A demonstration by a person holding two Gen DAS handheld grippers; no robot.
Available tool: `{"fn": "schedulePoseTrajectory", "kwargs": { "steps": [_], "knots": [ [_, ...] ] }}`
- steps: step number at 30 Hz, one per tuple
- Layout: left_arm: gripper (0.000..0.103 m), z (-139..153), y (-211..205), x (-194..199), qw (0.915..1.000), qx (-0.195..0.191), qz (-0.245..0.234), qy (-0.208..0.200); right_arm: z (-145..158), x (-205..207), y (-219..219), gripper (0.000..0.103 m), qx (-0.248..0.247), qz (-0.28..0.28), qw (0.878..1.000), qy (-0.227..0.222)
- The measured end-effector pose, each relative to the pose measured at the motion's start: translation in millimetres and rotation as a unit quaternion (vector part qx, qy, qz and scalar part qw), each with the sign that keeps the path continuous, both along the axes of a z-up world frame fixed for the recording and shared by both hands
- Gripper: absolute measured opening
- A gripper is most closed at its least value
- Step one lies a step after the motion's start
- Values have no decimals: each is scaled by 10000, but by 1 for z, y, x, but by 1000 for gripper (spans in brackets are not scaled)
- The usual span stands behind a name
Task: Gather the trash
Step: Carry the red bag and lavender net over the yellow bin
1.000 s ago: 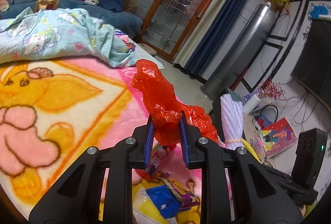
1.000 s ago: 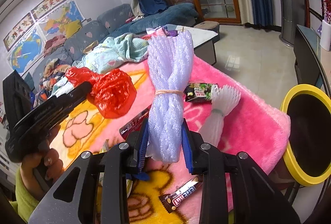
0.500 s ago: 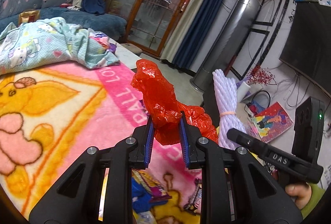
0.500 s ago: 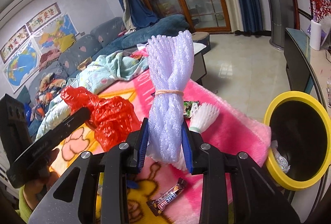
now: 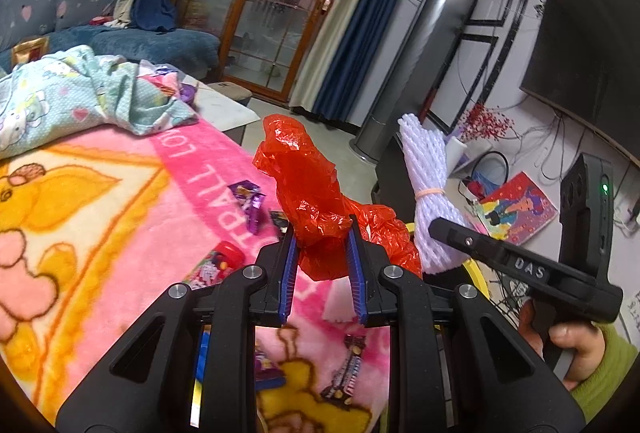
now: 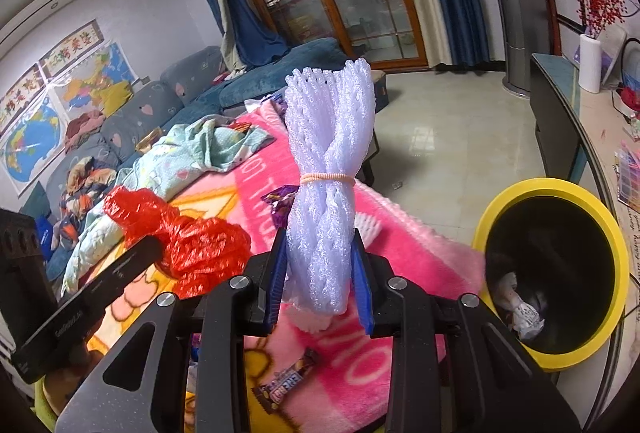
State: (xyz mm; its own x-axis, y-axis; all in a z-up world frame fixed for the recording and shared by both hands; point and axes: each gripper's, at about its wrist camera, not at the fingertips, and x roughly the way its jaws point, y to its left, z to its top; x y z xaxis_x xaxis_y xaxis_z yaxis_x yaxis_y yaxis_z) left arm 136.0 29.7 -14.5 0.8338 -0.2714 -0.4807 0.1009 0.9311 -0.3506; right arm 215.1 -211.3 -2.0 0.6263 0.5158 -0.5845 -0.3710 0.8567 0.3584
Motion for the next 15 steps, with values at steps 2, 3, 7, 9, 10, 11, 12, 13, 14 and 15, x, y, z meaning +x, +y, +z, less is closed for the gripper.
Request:
{"fn": "schedulePoseTrajectory", "kwargs": {
  "steps": [2,3,7,9,10,11,12,13,14,15],
  "knots": [
    [16,-1,-7,0,10000,32,-70,5,0,2,-8,29,22,-98,9999,-3],
    [16,-1,-12,1,9999,66,-132,13,1,3,-11,29,33,-130,9999,-2],
    [16,-4,-27,2,9994,146,-313,21,1,8,-28,29,66,-296,9995,-1],
    [16,-5,-35,3,9990,191,-405,33,0,9,-35,29,80,-371,9993,-4],
    [16,-5,-39,3,9987,213,-457,39,0,11,-40,29,88,-406,9991,1],
    [16,-6,-44,4,9984,239,-505,41,0,12,-44,29,97,-447,9990,-5],
    [16,-6,-48,4,9982,262,-541,39,0,12,-47,29,98,-480,9988,-15],
    [16,-6,-51,4,9979,284,-577,33,0,12,-52,29,94,-523,9986,-29],
    [16,-6,-56,5,9976,313,-622,23,0,13,-57,29,89,-566,9984,-37],
    [16,-6,-59,5,9973,327,-650,17,0,14,-60,29,87,-600,9982,-42]
  ]
}}
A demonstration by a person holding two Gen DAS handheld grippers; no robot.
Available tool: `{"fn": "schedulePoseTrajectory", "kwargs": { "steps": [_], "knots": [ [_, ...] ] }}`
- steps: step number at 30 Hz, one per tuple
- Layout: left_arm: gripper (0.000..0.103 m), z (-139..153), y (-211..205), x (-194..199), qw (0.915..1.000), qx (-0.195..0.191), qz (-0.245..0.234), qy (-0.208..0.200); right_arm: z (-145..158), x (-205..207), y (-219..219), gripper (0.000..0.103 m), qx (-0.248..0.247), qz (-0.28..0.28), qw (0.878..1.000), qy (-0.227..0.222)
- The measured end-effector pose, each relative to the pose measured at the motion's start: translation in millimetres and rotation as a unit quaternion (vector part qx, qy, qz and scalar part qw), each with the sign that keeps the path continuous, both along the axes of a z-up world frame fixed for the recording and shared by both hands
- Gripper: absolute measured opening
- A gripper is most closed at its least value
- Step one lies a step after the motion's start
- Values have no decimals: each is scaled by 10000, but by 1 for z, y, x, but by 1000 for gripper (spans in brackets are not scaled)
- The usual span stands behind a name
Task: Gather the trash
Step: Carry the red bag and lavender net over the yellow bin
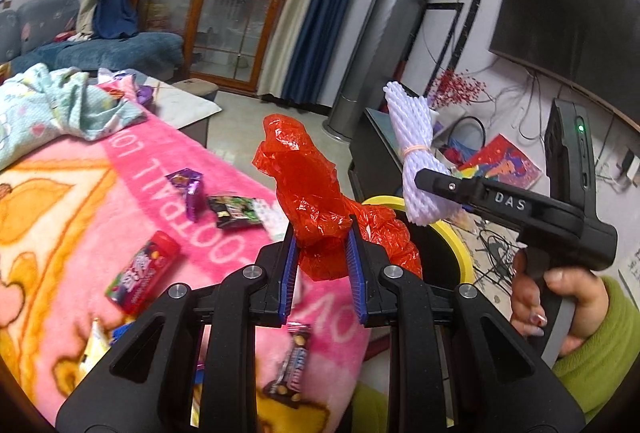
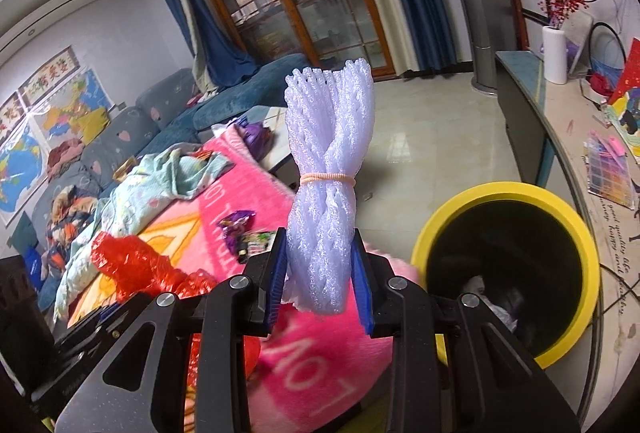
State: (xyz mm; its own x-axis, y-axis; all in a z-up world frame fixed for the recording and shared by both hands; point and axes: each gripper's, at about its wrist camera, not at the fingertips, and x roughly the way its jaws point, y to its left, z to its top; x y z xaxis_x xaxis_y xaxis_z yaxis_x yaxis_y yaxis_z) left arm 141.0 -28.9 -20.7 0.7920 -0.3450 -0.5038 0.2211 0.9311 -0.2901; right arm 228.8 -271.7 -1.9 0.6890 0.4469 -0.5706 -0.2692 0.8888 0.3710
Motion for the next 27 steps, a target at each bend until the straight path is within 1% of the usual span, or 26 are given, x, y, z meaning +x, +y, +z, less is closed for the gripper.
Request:
{"fn": "schedulePoseTrajectory", "kwargs": {
  "steps": [1,7,19,27],
  "knots": [
    [16,0,-3,0,10000,12,-26,-5,0,0,-4,30,0,-41,10000,-5],
    [17,-2,-25,1,9997,138,-220,3,-4,2,-33,30,-37,-332,9994,-38],
    [17,-13,-77,6,9967,425,-693,15,-12,6,-82,30,88,-819,9966,57],
    [17,-20,-102,15,9948,570,-847,59,-25,13,-115,30,-71,-1209,9925,152]
  ]
}}
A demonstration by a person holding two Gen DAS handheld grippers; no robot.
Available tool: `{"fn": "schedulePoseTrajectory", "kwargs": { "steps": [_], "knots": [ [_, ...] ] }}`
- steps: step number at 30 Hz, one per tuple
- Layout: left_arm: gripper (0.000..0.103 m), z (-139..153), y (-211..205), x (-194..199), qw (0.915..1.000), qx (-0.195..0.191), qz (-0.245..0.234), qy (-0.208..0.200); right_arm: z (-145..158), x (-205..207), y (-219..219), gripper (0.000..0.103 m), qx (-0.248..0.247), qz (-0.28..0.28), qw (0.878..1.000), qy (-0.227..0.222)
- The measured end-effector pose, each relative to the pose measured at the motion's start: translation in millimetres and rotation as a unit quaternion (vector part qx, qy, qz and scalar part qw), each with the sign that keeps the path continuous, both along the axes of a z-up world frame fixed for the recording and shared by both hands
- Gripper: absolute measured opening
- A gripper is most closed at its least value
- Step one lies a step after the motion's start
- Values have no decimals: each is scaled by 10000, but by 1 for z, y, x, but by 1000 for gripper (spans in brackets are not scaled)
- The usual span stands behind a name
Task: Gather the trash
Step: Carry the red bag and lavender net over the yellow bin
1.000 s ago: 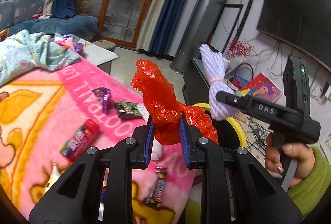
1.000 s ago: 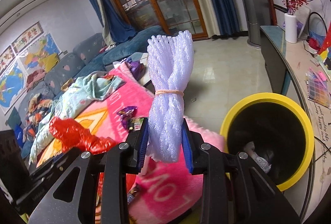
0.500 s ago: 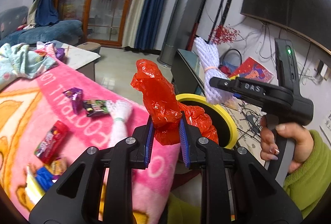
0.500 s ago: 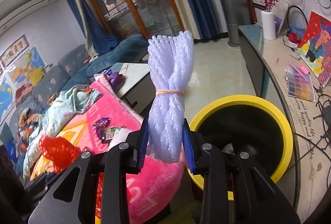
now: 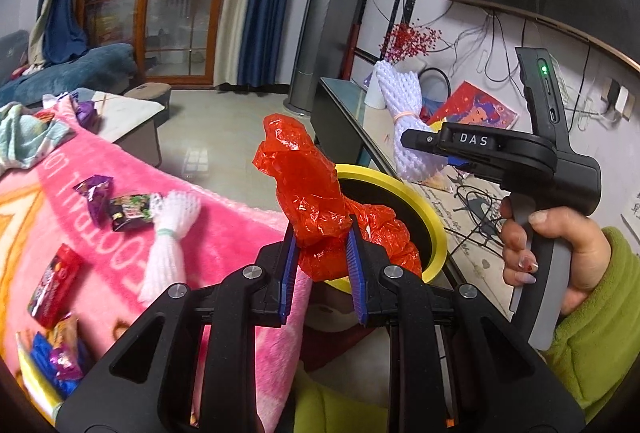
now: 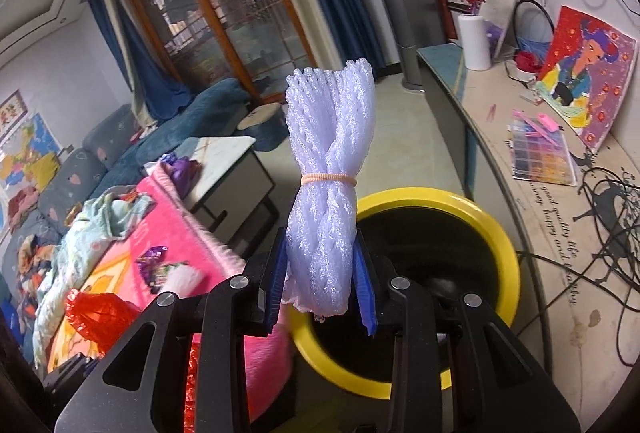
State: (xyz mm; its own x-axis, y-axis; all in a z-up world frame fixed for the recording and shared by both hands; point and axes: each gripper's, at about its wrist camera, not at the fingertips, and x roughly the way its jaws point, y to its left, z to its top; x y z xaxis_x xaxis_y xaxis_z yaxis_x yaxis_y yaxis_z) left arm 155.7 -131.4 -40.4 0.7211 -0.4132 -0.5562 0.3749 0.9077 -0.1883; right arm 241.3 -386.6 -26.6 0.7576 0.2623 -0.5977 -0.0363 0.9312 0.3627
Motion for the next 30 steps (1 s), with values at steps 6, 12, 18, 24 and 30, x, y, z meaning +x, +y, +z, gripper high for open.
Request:
{"fn": "schedulePoseTrajectory", "kwargs": {
  "steps": [6,12,18,24,30],
  "knots": [
    [17,-8,-23,14,9997,180,-146,27,-17,6,-17,30,-31,-178,9994,281],
    [17,-16,-41,34,9990,373,-208,95,-36,10,-35,31,204,-278,9975,622],
    [17,-29,-56,57,9977,592,-238,232,-46,12,-45,31,425,-311,9952,825],
    [17,-42,-65,73,9968,637,-210,427,-54,15,-51,33,549,-335,9929,1003],
    [20,-47,-65,81,9970,504,-219,544,-58,16,-56,48,709,-366,9910,1077]
  ]
}}
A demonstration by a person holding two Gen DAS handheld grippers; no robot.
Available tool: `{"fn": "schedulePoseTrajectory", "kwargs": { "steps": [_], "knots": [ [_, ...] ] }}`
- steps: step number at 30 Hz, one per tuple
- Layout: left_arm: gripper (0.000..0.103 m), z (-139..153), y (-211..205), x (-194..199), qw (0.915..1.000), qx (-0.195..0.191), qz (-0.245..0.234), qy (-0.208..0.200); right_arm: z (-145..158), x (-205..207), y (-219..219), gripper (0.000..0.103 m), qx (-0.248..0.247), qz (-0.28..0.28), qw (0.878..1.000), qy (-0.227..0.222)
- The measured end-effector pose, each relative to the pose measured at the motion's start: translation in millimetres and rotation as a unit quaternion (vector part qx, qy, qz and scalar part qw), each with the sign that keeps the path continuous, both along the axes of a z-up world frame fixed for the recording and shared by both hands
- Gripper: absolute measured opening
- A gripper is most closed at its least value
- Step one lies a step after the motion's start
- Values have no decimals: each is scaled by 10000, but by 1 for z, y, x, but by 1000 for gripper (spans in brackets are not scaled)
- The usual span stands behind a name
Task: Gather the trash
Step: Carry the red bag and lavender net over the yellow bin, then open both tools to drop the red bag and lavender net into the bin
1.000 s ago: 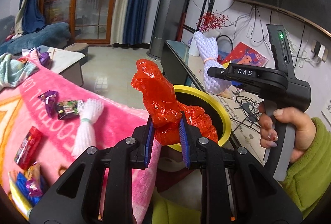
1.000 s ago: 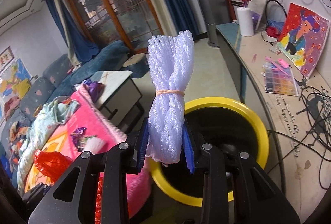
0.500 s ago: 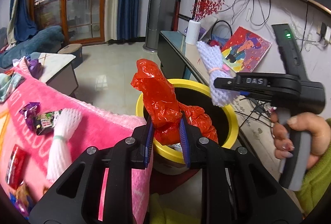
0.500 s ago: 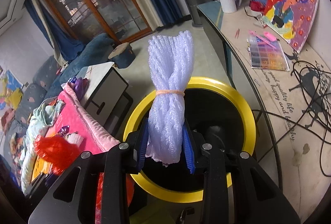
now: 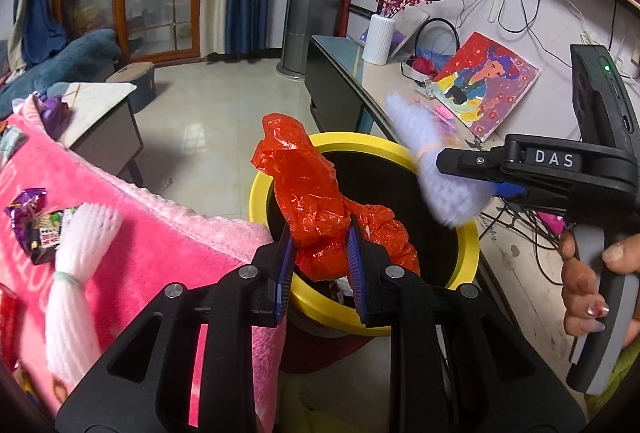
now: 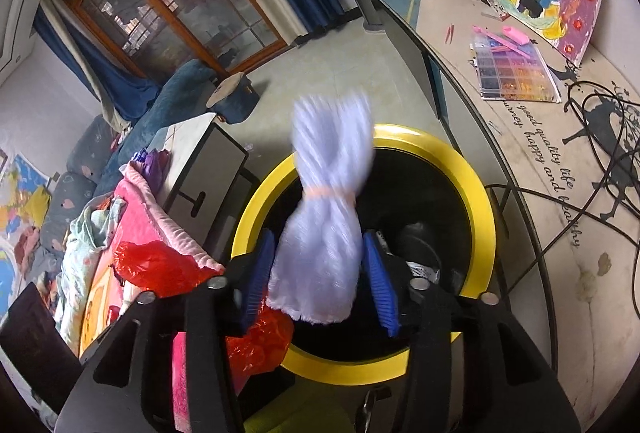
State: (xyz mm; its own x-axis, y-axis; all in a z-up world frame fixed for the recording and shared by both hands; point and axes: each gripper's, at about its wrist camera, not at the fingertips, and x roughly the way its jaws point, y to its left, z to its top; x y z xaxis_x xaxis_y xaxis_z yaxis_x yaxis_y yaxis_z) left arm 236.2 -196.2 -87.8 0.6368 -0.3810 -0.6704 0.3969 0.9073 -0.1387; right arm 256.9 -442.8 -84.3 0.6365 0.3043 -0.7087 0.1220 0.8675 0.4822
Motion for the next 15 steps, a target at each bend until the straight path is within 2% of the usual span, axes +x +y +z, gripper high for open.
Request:
{"fn": "schedulePoseTrajectory", "kwargs": {
  "steps": [1,2,4,6,8,11,15],
  "knots": [
    [31,0,0,0,10000,-19,2,2,0,0,-1,51,2,-27,10000,5],
    [52,0,1,0,10000,-48,22,11,0,0,-2,52,2,-65,10000,5],
    [71,1,5,0,9999,-151,75,29,-1,0,-5,55,-6,-139,9999,7],
    [75,3,9,-1,9997,-186,138,28,0,-1,-8,57,22,-206,9998,-7],
    [92,6,14,-2,9995,-222,235,-2,0,-1,-9,57,35,-270,9996,-35],
    [92,11,22,-6,9987,-390,332,22,3,-2,-8,61,-26,-284,9995,-101],
    [92,17,30,-13,9981,-409,463,-81,9,-4,-2,63,-136,-273,9993,-201]
  ]
}}
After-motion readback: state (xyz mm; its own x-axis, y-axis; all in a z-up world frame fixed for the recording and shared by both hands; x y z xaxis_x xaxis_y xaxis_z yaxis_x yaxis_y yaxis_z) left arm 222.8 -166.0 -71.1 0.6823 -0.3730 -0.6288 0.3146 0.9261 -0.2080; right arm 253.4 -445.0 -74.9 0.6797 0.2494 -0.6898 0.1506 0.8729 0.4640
